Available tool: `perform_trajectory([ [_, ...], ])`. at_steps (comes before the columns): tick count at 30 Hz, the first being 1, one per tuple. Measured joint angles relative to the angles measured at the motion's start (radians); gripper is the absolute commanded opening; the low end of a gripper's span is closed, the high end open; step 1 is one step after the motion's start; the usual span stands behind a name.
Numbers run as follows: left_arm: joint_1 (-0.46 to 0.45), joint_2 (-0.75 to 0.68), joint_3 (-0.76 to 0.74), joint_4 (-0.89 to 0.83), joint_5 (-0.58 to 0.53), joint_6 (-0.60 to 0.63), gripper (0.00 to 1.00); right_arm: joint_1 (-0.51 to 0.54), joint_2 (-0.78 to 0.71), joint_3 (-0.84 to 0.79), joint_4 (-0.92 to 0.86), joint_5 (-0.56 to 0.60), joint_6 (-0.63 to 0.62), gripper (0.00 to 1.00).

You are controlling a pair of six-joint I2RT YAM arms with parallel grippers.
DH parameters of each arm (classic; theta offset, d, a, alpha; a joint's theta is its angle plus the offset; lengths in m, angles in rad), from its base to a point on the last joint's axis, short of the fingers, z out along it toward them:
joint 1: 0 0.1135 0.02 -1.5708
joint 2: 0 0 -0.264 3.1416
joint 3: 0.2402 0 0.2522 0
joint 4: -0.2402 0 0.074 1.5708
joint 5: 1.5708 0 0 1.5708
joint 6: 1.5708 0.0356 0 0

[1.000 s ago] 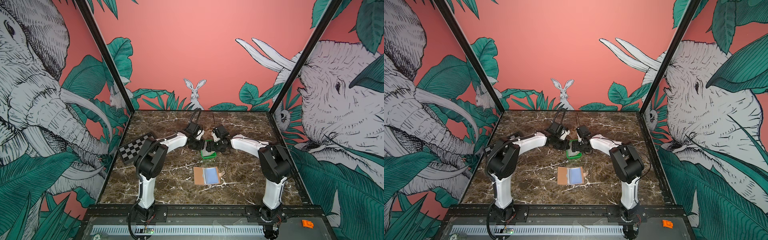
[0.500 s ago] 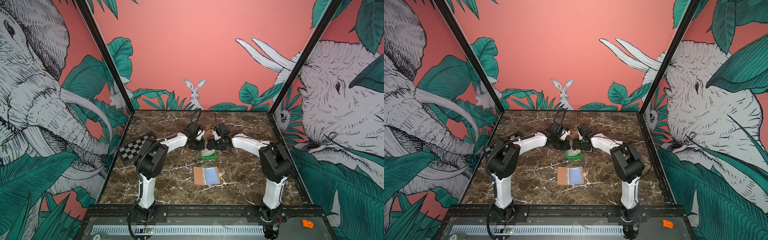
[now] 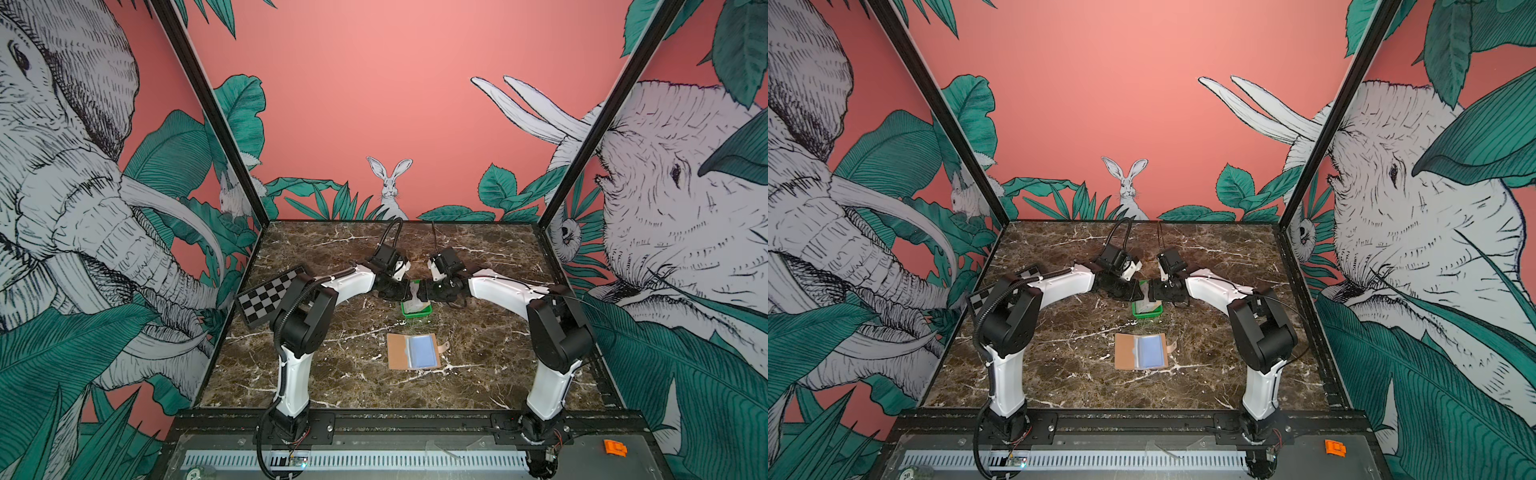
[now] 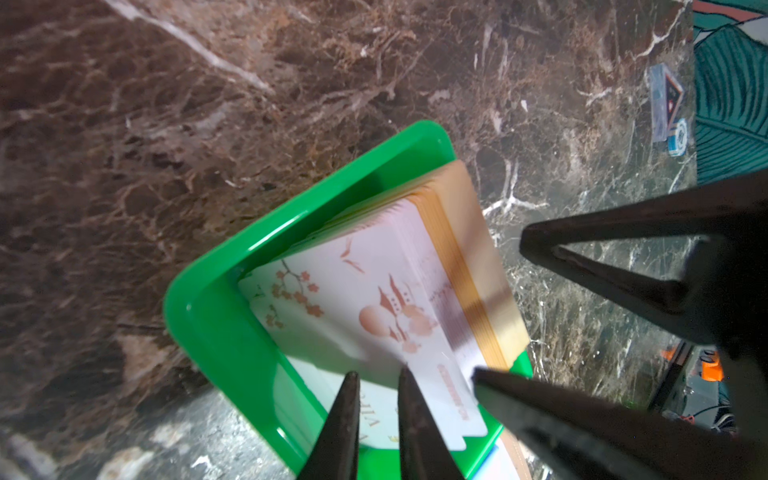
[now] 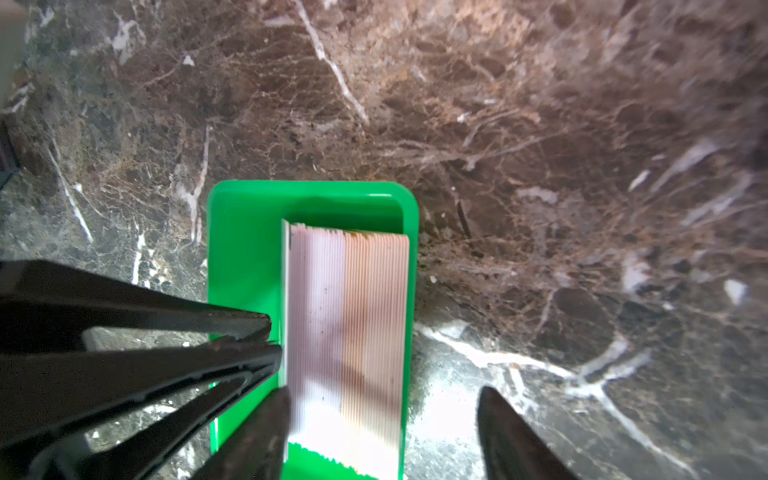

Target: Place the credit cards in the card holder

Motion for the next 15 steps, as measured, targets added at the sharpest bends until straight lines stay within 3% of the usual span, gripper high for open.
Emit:
perform_trajectory([
  [5, 0.000, 0.000, 0.000, 0.000, 0.003, 0.000, 0.20, 0.000, -0.052, -0.013, 0.010, -0.024, 0.026, 0.38],
  [15, 0.000, 0.000, 0.000, 0.000, 0.002, 0.000, 0.19, 0.002, -0.045, -0.007, 0.045, -0.083, 0.060, 0.23],
])
